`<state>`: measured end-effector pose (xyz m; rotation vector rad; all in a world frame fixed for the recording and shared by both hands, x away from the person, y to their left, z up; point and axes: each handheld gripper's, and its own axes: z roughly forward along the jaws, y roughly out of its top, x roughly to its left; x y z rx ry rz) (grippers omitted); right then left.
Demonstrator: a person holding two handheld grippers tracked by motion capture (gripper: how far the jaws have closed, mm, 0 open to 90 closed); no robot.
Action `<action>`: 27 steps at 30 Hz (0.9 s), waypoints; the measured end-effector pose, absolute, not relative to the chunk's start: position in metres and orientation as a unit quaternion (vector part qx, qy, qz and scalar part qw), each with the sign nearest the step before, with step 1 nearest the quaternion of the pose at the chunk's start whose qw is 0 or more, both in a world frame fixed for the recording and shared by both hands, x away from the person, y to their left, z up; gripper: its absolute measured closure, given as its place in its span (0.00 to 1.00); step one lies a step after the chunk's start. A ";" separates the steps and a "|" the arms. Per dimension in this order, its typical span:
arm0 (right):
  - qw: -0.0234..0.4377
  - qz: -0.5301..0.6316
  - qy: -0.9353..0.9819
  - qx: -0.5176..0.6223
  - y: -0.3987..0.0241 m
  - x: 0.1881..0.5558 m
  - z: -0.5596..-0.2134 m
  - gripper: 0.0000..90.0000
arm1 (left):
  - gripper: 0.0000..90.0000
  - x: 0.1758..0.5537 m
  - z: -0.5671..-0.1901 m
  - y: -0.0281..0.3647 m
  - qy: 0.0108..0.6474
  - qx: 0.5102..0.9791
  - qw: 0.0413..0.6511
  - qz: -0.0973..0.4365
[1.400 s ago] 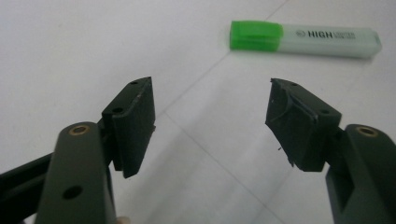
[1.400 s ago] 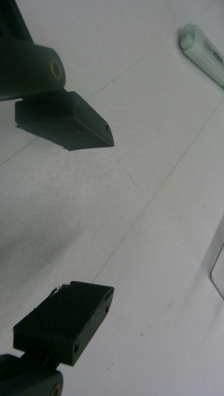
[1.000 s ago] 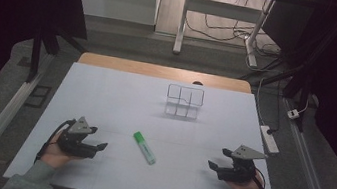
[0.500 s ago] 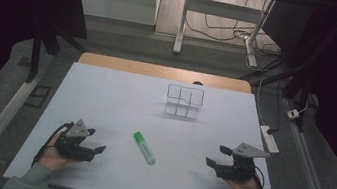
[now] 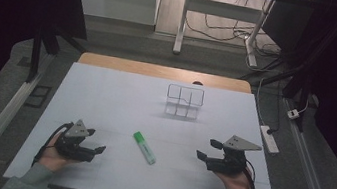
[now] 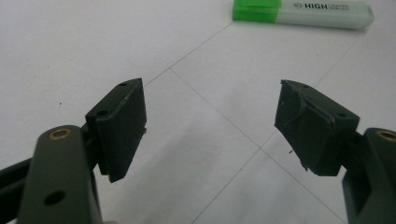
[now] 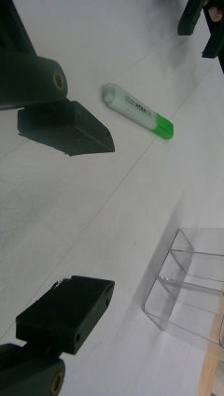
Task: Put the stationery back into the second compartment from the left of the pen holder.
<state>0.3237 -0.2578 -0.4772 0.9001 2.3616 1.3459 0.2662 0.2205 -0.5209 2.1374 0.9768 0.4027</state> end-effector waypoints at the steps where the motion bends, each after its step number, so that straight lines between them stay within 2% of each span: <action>1: 0.136 0.465 0.817 0.311 -0.256 0.324 -0.477 0.31 | 0.28 0.266 -0.521 0.221 0.381 0.833 0.370 0.157; 27: 0.100 0.423 0.859 0.270 -0.187 0.330 -0.463 0.30 | 0.27 0.267 -0.521 0.224 0.390 0.827 0.373 0.154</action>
